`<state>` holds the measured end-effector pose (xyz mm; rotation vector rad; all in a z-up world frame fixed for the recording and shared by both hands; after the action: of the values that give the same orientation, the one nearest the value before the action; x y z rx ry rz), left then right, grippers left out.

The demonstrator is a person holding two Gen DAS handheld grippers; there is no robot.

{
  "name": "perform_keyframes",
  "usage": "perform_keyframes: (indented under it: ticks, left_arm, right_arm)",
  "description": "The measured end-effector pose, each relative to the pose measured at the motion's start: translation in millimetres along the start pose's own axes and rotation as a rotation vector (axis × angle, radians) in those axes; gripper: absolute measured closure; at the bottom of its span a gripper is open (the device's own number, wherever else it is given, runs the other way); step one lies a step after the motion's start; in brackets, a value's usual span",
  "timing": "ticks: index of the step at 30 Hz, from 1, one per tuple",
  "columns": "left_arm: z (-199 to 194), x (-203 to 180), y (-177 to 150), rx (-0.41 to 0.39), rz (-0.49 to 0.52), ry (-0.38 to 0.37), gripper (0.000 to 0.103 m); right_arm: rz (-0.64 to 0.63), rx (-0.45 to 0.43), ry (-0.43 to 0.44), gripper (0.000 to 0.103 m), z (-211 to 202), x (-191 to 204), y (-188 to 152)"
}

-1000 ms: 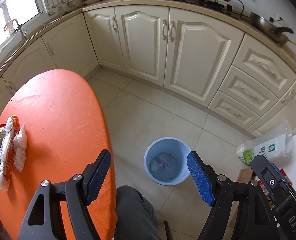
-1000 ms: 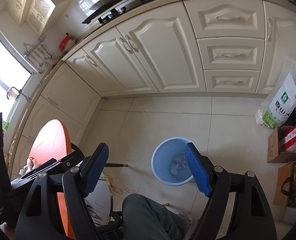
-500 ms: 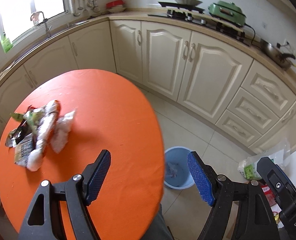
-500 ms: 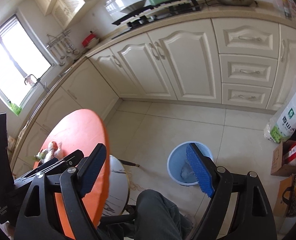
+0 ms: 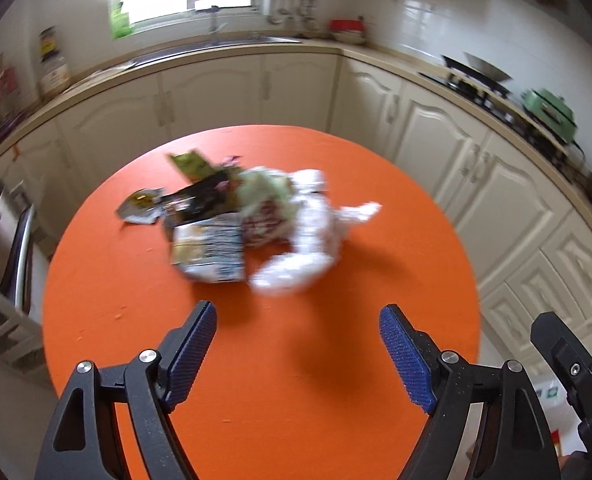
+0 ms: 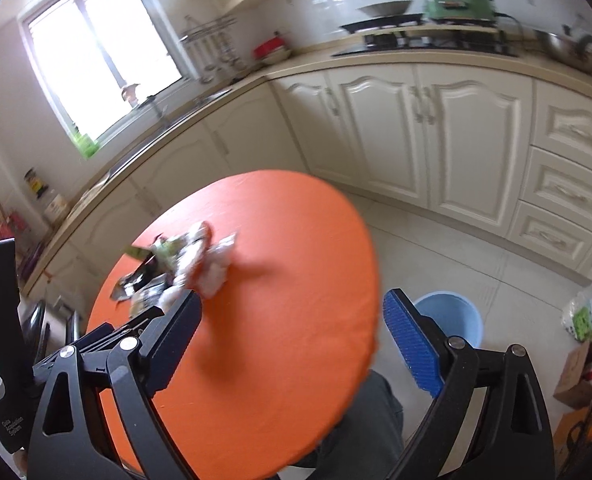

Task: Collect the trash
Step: 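Return to the table and grasp the long wrapped plastic bag with the right gripper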

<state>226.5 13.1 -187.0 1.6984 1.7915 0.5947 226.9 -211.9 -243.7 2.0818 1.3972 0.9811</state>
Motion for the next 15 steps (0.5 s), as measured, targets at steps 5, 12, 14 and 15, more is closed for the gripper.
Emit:
perform_keyframes:
  ticks: [5, 12, 14, 15]
  left_arm:
    - [-12, 51, -7, 0.005, -0.104, 0.073, 0.023]
    - [-5, 84, 1, 0.043, -0.183, 0.126, 0.023]
    - [5, 92, 9, 0.052, -0.199, 0.133, 0.023]
    - [10, 95, 12, 0.055, -0.207, 0.135, 0.023]
  right_arm:
    - [-0.067, 0.053, 0.074, 0.009, 22, 47, -13]
    - [-0.12, 0.115, 0.118, 0.009, 56, 84, -23]
    - [-0.131, 0.131, 0.122, 0.009, 67, 91, -25]
    - [-0.146, 0.147, 0.126, 0.009, 77, 97, -27]
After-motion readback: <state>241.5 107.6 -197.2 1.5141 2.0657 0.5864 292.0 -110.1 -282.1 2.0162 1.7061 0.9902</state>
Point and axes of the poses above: each gripper's, at about its wrist camera, not at the fingertips, and z roughly the way its jaws point, x to its left, y to its top, the point moved 8 cm from there along z, roughly the way its jaws point, and after that the axes turned 6 degrees about -x, right-handed, at the moved point
